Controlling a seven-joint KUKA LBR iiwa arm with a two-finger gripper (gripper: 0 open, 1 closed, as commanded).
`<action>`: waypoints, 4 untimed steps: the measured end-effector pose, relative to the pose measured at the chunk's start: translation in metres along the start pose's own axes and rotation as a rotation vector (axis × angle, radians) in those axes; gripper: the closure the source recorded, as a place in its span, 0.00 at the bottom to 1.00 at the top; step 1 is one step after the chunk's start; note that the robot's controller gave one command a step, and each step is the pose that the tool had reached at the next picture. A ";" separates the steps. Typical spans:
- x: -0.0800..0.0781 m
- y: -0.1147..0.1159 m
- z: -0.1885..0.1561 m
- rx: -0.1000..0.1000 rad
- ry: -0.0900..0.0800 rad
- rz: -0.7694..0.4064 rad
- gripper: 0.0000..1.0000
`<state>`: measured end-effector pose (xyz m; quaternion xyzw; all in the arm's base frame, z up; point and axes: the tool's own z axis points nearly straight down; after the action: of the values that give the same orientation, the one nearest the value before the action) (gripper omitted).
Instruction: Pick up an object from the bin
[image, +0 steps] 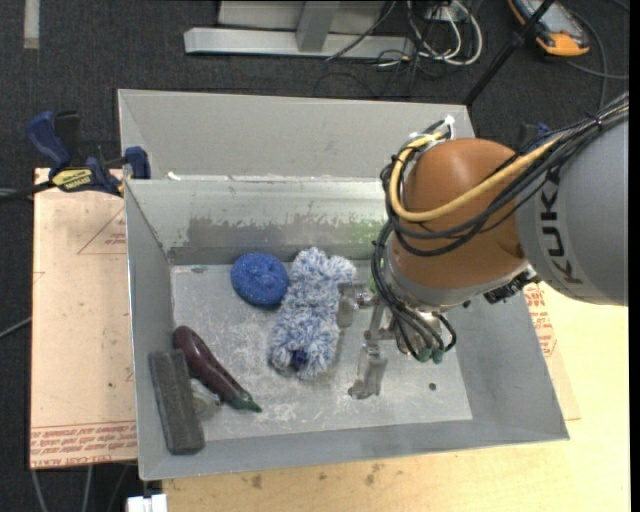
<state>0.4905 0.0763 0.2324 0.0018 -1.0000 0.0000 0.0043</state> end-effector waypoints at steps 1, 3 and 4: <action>-0.002 -0.001 -0.004 -0.001 -0.009 0.003 0.00; -0.070 -0.002 0.071 0.000 -0.014 -0.256 0.00; -0.082 -0.009 0.080 0.001 -0.012 -0.393 0.00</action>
Offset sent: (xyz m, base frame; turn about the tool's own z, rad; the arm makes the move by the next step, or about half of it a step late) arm 0.0678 -0.0006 -0.1624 -0.3722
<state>0.5722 0.0681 0.1514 0.1969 -0.9804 -0.0005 -0.0019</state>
